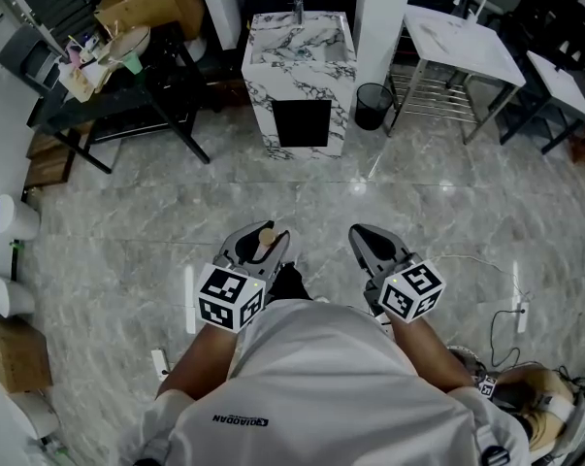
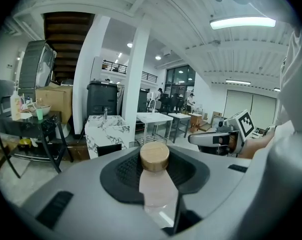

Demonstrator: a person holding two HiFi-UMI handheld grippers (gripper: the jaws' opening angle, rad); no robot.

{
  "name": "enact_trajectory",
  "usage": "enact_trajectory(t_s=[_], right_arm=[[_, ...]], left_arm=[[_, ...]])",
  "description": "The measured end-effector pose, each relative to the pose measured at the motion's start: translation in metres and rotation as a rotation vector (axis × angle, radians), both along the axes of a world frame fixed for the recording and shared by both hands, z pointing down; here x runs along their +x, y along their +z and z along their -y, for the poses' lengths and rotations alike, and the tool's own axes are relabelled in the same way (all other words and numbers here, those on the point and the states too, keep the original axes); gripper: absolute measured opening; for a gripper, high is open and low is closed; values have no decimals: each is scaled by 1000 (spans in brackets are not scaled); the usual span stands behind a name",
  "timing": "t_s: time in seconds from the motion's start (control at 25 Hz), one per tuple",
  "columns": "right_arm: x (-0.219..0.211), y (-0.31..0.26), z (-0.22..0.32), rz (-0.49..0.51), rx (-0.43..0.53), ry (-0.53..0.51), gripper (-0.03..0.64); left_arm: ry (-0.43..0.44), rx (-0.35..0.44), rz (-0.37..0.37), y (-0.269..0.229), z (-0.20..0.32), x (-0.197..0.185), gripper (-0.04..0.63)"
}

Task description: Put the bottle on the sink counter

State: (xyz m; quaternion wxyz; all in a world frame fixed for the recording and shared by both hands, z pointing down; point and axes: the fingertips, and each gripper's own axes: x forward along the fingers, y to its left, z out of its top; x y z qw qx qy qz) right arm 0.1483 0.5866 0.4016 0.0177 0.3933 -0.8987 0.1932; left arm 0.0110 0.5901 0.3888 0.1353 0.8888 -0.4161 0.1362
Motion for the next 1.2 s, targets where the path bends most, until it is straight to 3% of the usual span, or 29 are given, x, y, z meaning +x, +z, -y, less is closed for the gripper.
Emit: enact_trajectory(t_s=[0.56,1.2], right_arm=[[-24,13,74,-23,-42,11,41],[-55,-3,207,-55,-20,31,41]], left_arm=[[24,-17,24,8,76,-21,137],[58,14,17,-2,213,-46,137]])
